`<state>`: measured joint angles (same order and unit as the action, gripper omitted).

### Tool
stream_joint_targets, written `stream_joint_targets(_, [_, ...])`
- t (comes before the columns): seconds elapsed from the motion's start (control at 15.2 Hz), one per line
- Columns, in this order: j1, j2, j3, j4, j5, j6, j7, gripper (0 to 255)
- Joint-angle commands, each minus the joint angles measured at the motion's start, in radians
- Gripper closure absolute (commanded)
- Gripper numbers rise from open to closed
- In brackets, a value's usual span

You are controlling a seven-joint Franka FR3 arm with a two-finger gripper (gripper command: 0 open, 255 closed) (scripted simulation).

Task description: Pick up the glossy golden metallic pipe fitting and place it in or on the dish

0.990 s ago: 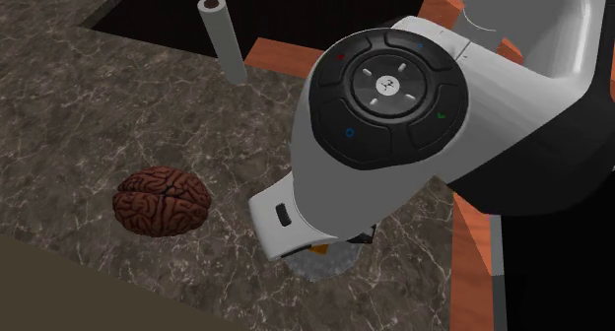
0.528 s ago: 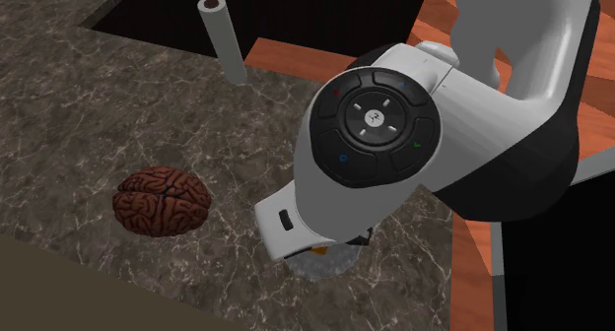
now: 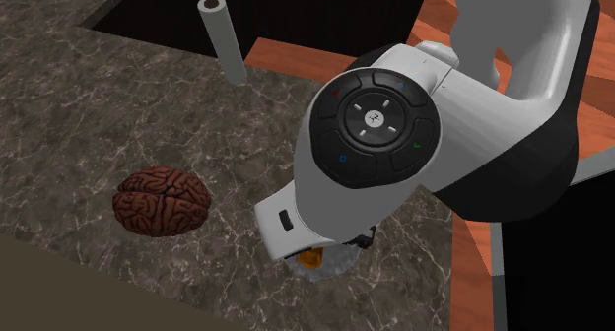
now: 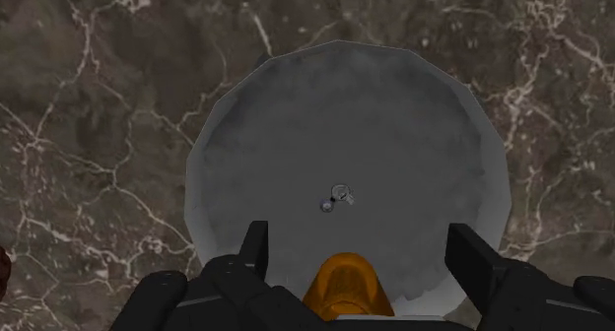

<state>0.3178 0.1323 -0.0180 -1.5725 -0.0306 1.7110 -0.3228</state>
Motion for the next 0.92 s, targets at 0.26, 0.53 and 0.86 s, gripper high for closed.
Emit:
stream_joint_targets(0.26, [0.001, 0.018, 0.001, 0.125, 0.0, -0.107, -0.001, 0])
stream_joint_targets(0.53, [0.002, 0.025, 0.001, 0.162, 0.001, -0.137, -0.001, 0])
stream_joint_targets(0.86, [0.002, 0.025, 0.001, 0.162, 0.001, -0.137, -0.001, 0])
